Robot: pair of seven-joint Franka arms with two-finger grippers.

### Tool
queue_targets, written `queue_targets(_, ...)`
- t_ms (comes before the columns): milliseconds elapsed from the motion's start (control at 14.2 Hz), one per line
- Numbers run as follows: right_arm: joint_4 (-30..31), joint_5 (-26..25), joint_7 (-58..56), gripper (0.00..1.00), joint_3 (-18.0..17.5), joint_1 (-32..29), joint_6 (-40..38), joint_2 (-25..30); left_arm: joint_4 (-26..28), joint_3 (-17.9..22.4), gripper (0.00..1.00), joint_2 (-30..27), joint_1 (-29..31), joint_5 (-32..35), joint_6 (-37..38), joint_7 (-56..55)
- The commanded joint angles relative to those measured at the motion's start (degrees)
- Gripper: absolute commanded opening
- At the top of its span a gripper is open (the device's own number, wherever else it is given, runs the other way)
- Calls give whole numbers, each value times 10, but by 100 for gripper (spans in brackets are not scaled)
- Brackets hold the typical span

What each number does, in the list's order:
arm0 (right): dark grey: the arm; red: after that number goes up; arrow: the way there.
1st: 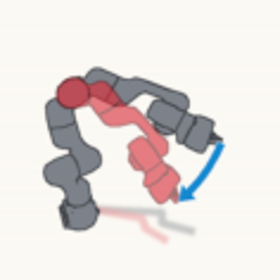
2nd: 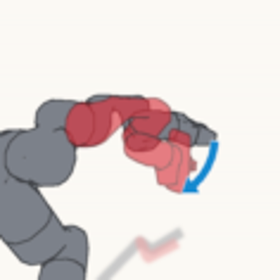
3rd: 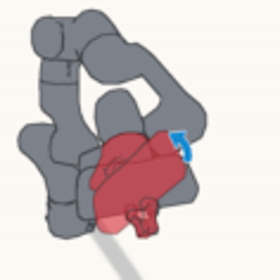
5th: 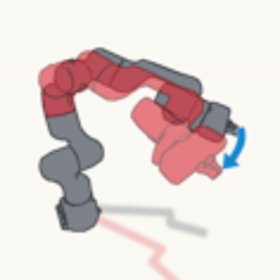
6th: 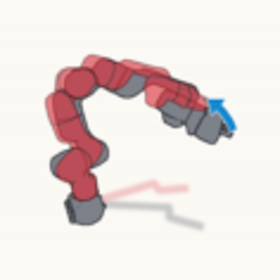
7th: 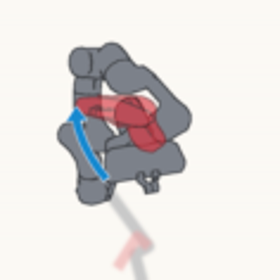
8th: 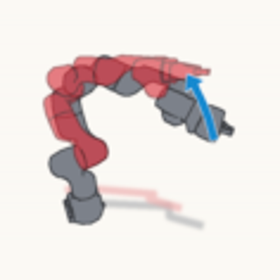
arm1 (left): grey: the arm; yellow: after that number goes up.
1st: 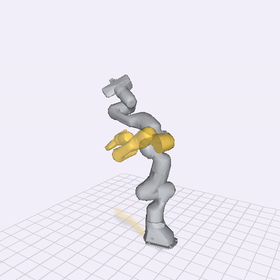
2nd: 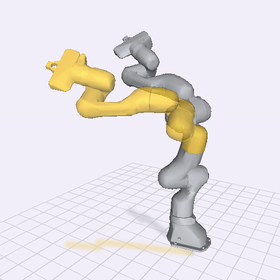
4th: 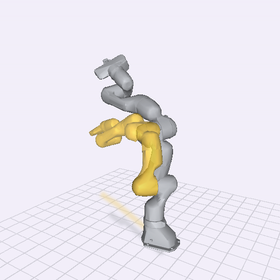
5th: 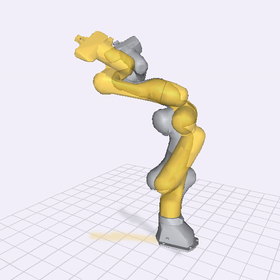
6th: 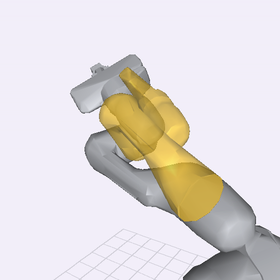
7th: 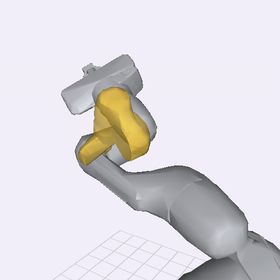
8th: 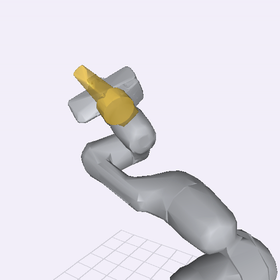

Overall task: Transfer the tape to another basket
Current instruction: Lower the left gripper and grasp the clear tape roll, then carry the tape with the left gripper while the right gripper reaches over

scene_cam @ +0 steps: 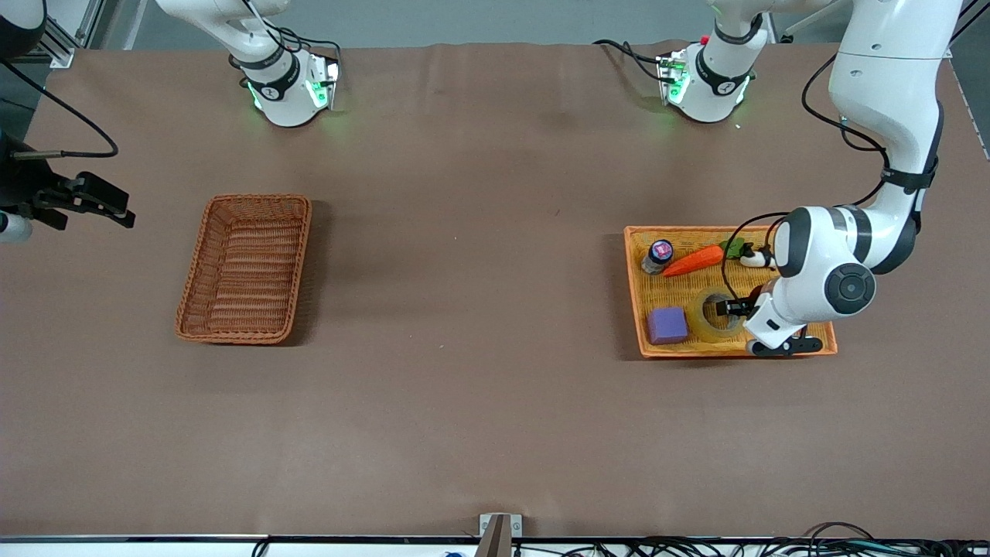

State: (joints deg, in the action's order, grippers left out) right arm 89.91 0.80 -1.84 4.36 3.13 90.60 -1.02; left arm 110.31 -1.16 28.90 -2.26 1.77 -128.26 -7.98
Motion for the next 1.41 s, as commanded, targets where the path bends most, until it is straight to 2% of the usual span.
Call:
queue_targets(0, 9, 3, -6, 100, -4, -8, 1, 8, -1, 2, 35, -2, 5, 3, -4, 0)
queue_targets(71, 10, 3, -7, 100, -4, -8, -1, 8, 6, 2, 20, -8, 5, 3, -1, -5)
queue_targets(141, 9, 3, -7, 100, -4, -8, -1, 8, 9, 1, 13, -23, 5, 2, 7, -5)
queue_targets(212, 10, 3, -7, 100, -4, -8, -1, 8, 9, 2, 1, -31, 6, 2, 28, -3)
queue_targets(495, 10, 3, -7, 100, -4, -8, 2, 8, -1, -3, 0, -103, 5, 2, 106, -5)
queue_targets(636, 10, 3, -7, 100, -5, -6, 2, 8, -28, -16, 0, -128, 4, 2, 149, -5)
queue_targets(989, 10, 3, -7, 100, -5, -7, 1, 7, -109, -83, 1, -126, -1, 3, 203, -19)
queue_targets(1342, 10, 3, -6, 100, -5, -7, 2, 7, -172, -190, 1, -72, -11, 6, 204, -84)
